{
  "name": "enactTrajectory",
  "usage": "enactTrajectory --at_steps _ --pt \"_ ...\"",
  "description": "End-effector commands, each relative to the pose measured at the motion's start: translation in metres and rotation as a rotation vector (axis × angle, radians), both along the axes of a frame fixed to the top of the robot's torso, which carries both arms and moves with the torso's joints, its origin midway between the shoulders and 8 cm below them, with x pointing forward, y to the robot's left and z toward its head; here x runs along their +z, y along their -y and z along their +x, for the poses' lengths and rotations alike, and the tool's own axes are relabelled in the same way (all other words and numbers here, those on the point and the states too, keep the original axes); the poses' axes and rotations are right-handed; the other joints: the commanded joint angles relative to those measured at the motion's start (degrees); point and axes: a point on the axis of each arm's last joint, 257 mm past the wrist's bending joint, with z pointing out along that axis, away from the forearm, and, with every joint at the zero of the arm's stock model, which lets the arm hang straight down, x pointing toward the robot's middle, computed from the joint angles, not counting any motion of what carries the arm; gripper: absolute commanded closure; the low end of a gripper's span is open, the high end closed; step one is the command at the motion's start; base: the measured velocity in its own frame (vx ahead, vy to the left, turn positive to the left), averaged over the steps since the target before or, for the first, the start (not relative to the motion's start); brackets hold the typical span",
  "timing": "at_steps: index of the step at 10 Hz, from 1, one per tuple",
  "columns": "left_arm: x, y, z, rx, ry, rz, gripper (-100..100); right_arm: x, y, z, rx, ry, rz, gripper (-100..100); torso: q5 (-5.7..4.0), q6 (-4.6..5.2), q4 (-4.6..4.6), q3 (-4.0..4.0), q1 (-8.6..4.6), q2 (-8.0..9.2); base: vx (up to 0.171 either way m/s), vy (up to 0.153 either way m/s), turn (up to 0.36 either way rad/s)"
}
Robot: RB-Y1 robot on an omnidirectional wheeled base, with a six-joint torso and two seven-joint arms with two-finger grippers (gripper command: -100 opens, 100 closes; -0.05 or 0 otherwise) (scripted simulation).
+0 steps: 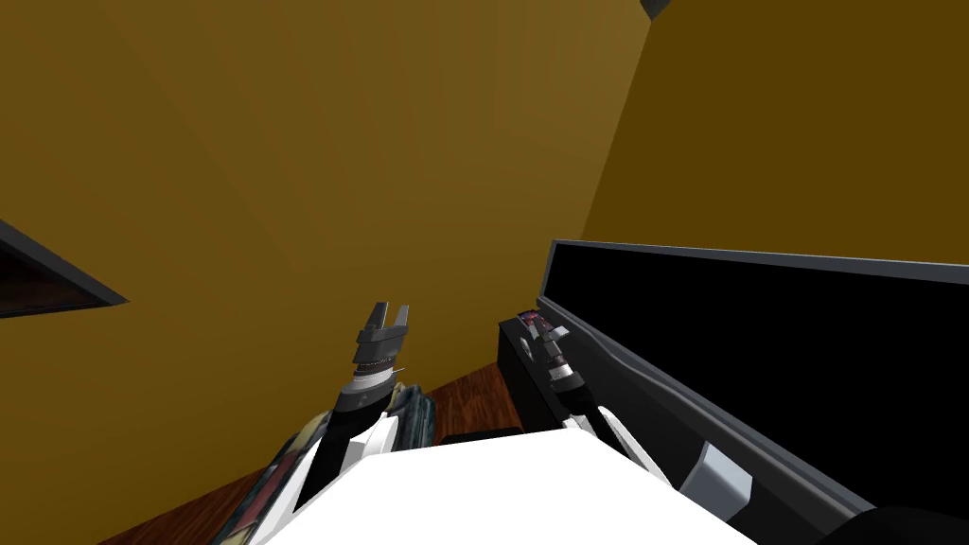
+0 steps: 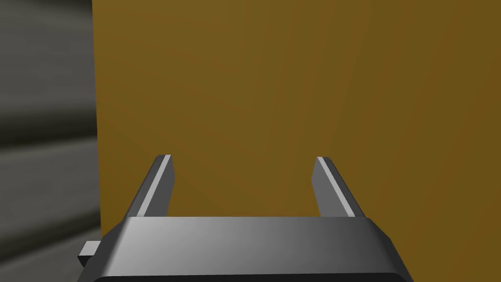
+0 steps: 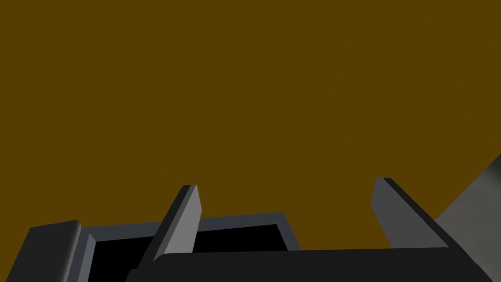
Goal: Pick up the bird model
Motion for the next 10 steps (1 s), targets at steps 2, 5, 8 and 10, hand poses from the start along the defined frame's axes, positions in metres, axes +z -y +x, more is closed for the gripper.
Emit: enactTrajectory --at_steps 2,5,8,10 --pt "0.000 0.000 0.000 0.000 0.000 0.000 0 -0.059 -0.017 -0.007 0.059 -0.134 -0.083 -100 0.00 0.00 -0.01 0.00 0.01 0.00 0.009 0.010 0.062" --pt "0.000 0.000 0.000 0.000 0.000 0.000 0 -0.093 -0.021 -0.015 0.092 -0.211 -0.138 -100 0.00 0.00 0.00 -0.01 0.01 -0.02 0.006 0.009 0.017" --pt "0.000 0.000 0.000 0.000 0.000 0.000 0 -0.147 -0.032 -0.035 0.155 -0.334 -0.221 -100 0.01 -0.01 -0.01 -0.02 0.04 -0.03 0.012 0.020 0.098" --pt "0.000 0.000 0.000 0.000 0.000 0.000 0 -0.184 -0.031 -0.050 0.184 -0.416 -0.271 -100 0.02 0.01 -0.01 -0.03 0.09 -0.06 0.014 0.030 0.068"
